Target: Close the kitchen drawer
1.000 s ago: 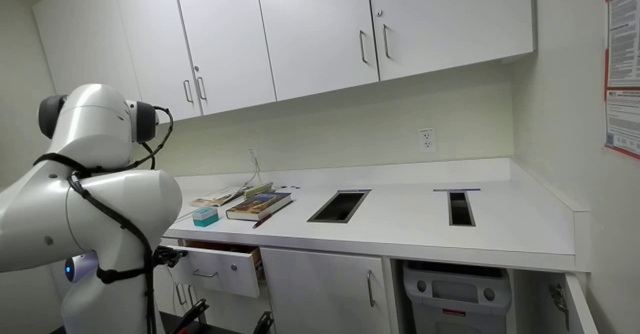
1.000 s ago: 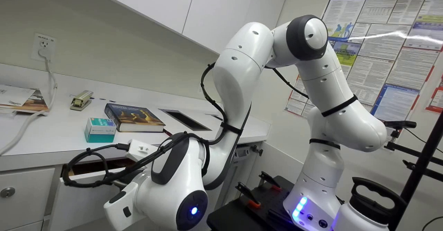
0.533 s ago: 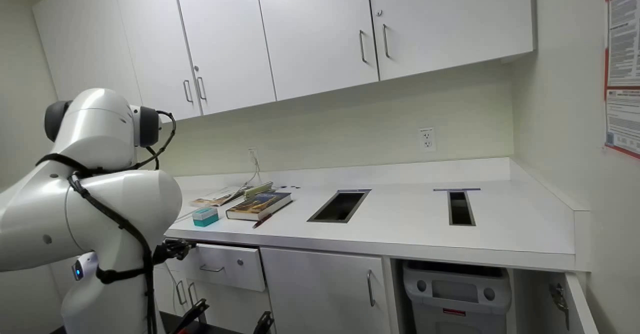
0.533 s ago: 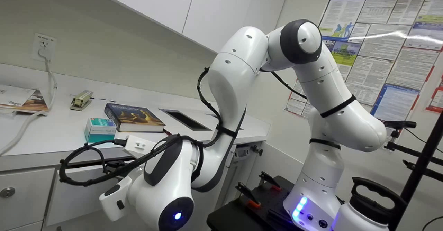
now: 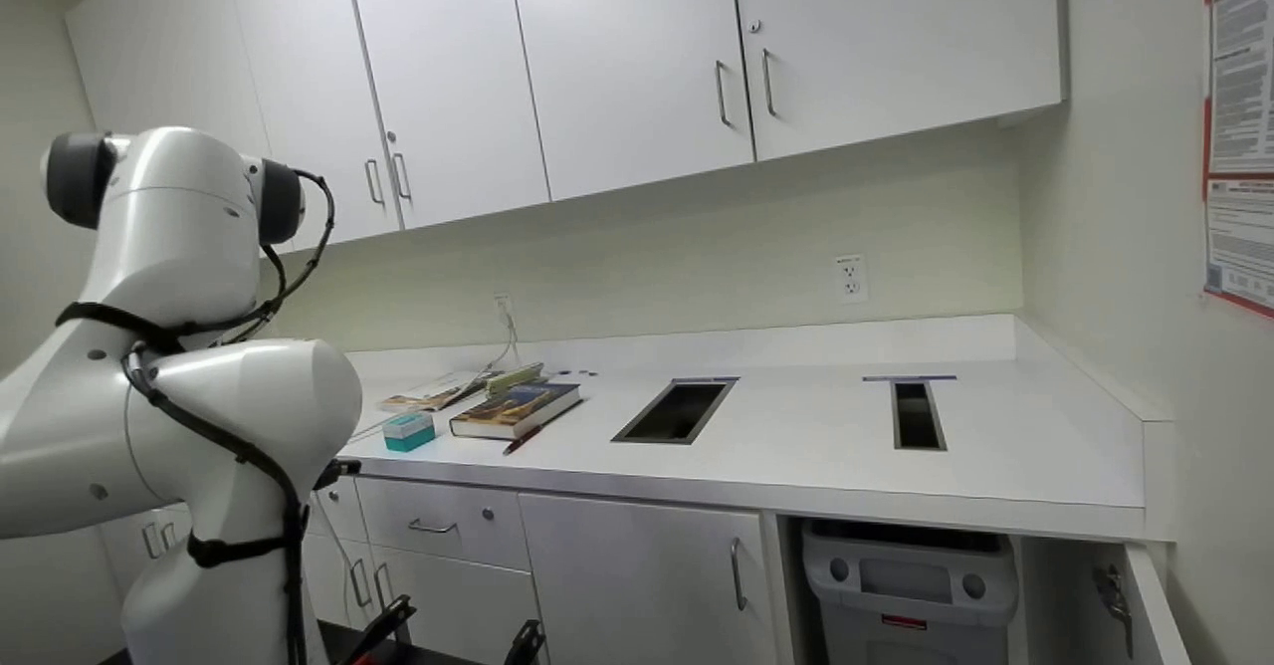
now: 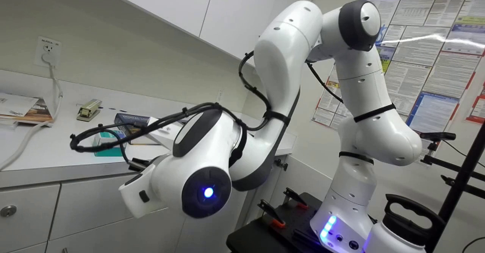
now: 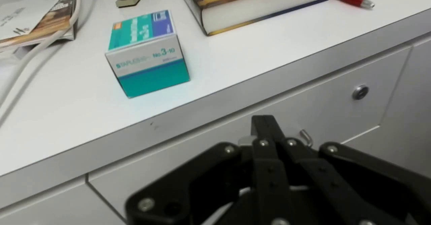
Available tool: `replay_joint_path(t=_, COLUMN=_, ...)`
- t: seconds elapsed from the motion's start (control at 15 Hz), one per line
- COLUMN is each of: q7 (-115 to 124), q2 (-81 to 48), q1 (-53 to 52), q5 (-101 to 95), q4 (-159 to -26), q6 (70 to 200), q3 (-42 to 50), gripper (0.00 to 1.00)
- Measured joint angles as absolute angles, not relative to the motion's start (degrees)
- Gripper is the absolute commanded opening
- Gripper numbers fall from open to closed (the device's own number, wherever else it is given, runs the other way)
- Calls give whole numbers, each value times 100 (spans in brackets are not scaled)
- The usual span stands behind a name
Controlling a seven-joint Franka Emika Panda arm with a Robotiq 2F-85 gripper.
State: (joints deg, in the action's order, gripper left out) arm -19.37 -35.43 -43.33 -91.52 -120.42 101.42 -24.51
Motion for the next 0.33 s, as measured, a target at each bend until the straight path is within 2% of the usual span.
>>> replay_joint_path(t=0.33, q7=-2831, q2=-2071, q1=-3956, q5=-7558, q4=-12700, q6=10142, q3=-2899, gripper=0)
